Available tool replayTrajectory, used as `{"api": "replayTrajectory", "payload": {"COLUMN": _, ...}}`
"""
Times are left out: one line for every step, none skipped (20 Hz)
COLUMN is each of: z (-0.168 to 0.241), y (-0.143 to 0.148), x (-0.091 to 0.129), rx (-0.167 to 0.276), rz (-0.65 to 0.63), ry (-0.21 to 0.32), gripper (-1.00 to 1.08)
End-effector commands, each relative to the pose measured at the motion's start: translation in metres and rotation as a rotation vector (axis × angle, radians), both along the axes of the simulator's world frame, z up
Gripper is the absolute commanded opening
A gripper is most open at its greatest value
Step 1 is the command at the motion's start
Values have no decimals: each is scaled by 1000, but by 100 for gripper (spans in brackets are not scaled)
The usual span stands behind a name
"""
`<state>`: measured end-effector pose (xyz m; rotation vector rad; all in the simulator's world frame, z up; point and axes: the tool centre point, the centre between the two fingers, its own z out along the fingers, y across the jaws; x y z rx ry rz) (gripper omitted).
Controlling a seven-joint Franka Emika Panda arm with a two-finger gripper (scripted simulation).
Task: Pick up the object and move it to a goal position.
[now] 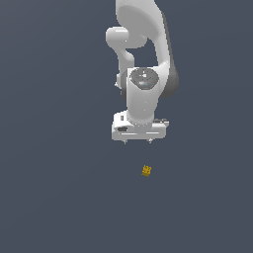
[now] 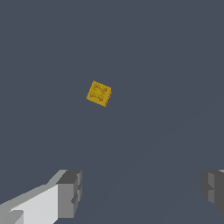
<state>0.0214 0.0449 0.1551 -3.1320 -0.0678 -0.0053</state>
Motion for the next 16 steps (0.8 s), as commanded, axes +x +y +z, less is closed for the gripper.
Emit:
{"api": "replayTrajectory", "payload": {"z": -5, "y": 3, "x": 7, "rx": 1, "rz": -28, "ry": 1, "gripper": 100}}
{"api": "replayTrajectory", "payload": {"z": -8, "y": 5, "x": 10, "rx": 1, "rz": -42, "ry": 1, "gripper": 100}}
{"api": "replayTrajectory", "payload": {"z": -10, "y": 7, "x": 14, "rx": 1, "rz": -58, "ry": 2, "gripper": 100}}
{"api": "replayTrajectory", "payload": {"z": -13, "y": 9, "x": 17, "rx": 1, "rz": -74, "ry": 2, "gripper": 100}}
{"api": "replayTrajectory", "payload": {"z": -17, "y": 11, "x": 21, "rx": 1, "rz": -92, "ry": 2, "gripper": 100}}
{"api": "replayTrajectory", "payload": {"z": -20, "y": 13, "x": 26, "rx": 1, "rz": -110, "ry": 3, "gripper": 100}}
{"api": "replayTrajectory", "payload": {"z": -24, "y": 16, "x": 30, "rx": 1, "rz": -130, "ry": 3, "gripper": 100}}
{"api": "replayTrajectory", "payload": {"z": -29, "y": 18, "x": 34, "rx": 1, "rz": -151, "ry": 4, "gripper": 100}}
{"api": "replayTrajectory", "payload": {"z": -33, "y": 21, "x": 39, "rx": 1, "rz": -174, "ry": 4, "gripper": 100}}
{"api": "replayTrajectory", "payload": {"z": -38, "y": 24, "x": 44, "rx": 0, "rz": -196, "ry": 4, "gripper": 100}}
{"api": "replayTrajectory", "payload": {"z": -43, "y": 27, "x": 48, "rx": 0, "rz": -217, "ry": 5, "gripper": 100}}
{"api": "replayTrajectory", "payload": {"z": -47, "y": 29, "x": 52, "rx": -1, "rz": -237, "ry": 5, "gripper": 100}}
{"api": "replayTrajectory", "payload": {"z": -51, "y": 32, "x": 55, "rx": -2, "rz": -255, "ry": 5, "gripper": 100}}
{"api": "replayTrajectory", "payload": {"z": -55, "y": 34, "x": 59, "rx": -2, "rz": -273, "ry": 5, "gripper": 100}}
{"api": "replayTrajectory", "payload": {"z": -59, "y": 37, "x": 61, "rx": -3, "rz": -289, "ry": 5, "gripper": 100}}
{"api": "replayTrajectory", "payload": {"z": -62, "y": 39, "x": 64, "rx": -4, "rz": -304, "ry": 5, "gripper": 100}}
